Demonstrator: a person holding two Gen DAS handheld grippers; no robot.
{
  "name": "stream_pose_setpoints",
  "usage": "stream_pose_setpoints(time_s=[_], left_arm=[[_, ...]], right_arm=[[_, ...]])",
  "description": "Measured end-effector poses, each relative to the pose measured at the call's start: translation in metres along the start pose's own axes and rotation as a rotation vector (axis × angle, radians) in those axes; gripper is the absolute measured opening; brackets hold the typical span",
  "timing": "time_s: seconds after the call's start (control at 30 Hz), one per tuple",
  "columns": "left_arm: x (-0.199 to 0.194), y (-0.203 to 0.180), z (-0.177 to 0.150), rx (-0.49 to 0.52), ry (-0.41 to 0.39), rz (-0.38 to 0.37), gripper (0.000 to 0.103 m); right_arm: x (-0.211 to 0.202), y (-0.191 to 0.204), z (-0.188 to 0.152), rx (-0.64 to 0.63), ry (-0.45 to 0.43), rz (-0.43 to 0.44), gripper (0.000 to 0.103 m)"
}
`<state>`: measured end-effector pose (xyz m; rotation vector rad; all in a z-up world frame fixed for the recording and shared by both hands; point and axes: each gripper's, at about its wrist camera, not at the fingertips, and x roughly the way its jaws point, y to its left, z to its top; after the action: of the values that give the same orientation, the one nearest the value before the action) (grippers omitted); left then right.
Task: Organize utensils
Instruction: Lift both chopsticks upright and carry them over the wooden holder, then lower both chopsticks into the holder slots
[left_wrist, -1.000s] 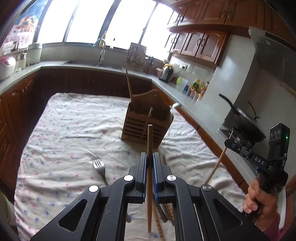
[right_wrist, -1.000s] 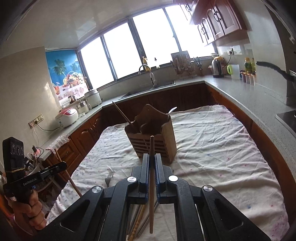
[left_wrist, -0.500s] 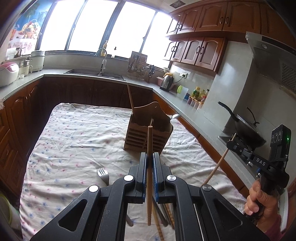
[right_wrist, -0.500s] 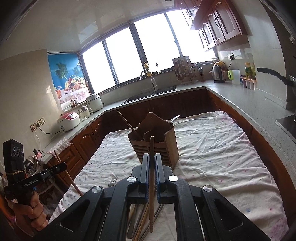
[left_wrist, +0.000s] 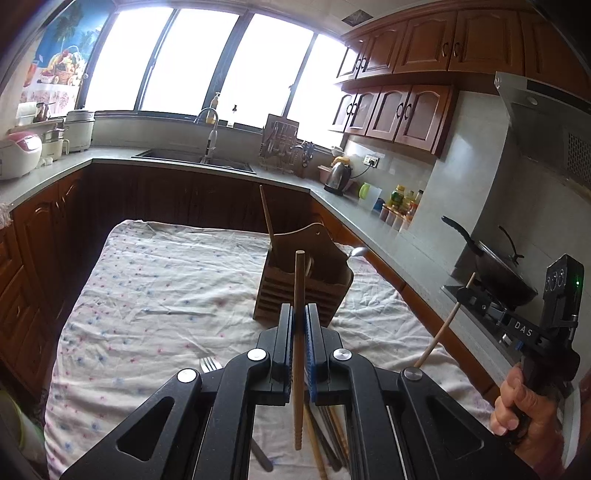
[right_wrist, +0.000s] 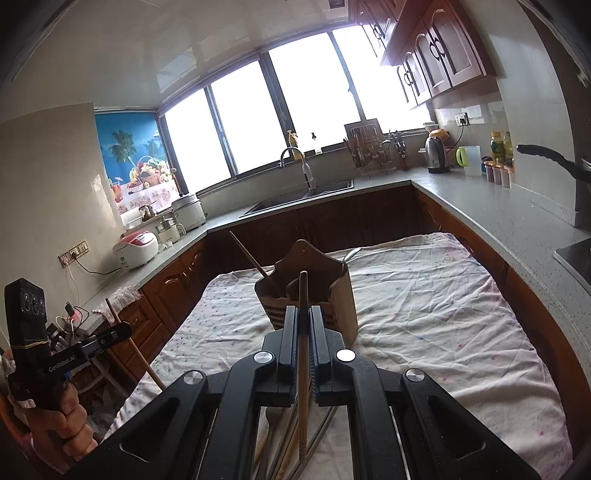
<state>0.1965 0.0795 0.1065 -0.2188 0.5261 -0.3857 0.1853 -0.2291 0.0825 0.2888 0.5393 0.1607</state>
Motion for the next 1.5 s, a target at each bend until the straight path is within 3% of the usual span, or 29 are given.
stream_pose_setpoints(time_s=[0.4, 1.0, 1.27, 1.5], left_arm=[[0.022, 0.006, 0.019, -0.001, -0.025, -0.004, 0.004], [0.081, -0.004, 0.093, 0.082, -0.182, 0.003, 0.004], [0.137, 0.009, 0.112, 0.035, -0.234, -0.003, 0.004], [0.183, 0.015, 0.092, 0.013, -0.245, 0.040, 0.004]], right_arm=[[0.016, -0.005, 0.028, 0.006, -0.053, -0.007, 0.005], [0.065, 0.001, 0.117, -0.025, -0.229, -0.006, 0.005], [0.108, -0.014, 0.119, -0.017, -0.206, -0.038, 0.005], [0.142, -0.027, 0.094, 0.002, -0.154, -0.065, 0.005]])
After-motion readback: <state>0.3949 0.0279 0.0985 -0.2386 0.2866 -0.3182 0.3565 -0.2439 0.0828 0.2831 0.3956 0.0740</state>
